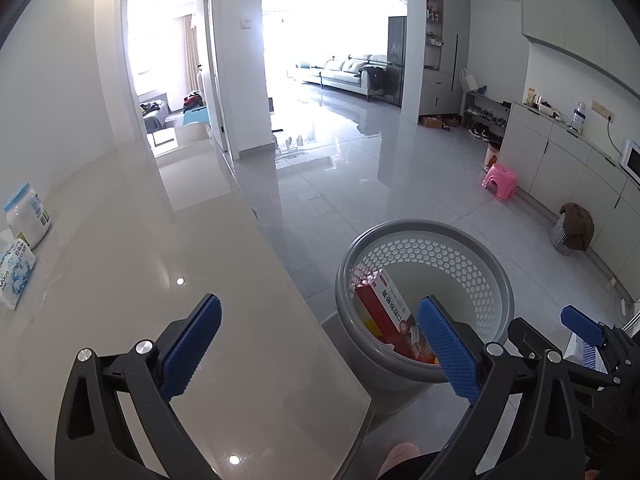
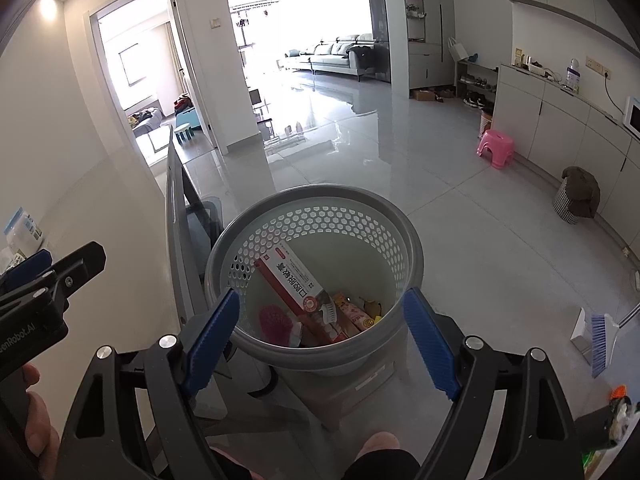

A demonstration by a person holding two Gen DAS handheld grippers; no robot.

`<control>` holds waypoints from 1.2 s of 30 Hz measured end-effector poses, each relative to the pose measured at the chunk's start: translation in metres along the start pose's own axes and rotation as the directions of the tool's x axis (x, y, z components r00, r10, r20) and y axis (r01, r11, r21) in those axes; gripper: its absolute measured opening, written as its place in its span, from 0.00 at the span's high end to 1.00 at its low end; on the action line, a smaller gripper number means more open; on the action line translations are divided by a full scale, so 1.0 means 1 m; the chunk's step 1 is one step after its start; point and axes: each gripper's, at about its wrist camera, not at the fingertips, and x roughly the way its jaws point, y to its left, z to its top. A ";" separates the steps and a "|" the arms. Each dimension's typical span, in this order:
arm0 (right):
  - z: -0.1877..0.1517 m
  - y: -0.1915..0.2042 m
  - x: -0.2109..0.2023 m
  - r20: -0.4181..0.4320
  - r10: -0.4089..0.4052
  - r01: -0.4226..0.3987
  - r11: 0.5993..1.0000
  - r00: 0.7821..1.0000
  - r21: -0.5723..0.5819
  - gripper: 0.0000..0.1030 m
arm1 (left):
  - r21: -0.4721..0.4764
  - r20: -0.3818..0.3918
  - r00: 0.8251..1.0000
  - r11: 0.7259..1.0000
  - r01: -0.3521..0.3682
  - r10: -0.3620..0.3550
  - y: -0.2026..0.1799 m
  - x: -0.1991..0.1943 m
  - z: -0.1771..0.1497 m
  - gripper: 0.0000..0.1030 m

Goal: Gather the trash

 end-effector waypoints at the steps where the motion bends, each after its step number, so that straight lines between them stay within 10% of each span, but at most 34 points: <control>1: -0.001 0.000 0.000 0.001 -0.002 0.002 1.000 1.000 0.000 0.22 | -0.001 0.000 1.000 1.000 0.000 0.000 0.000 -0.001 0.000 0.06; 36: -0.006 0.004 -0.012 0.031 -0.037 0.038 0.999 0.999 -0.014 0.22 | -0.019 -0.001 0.999 0.999 -0.034 0.034 0.001 -0.010 -0.005 0.06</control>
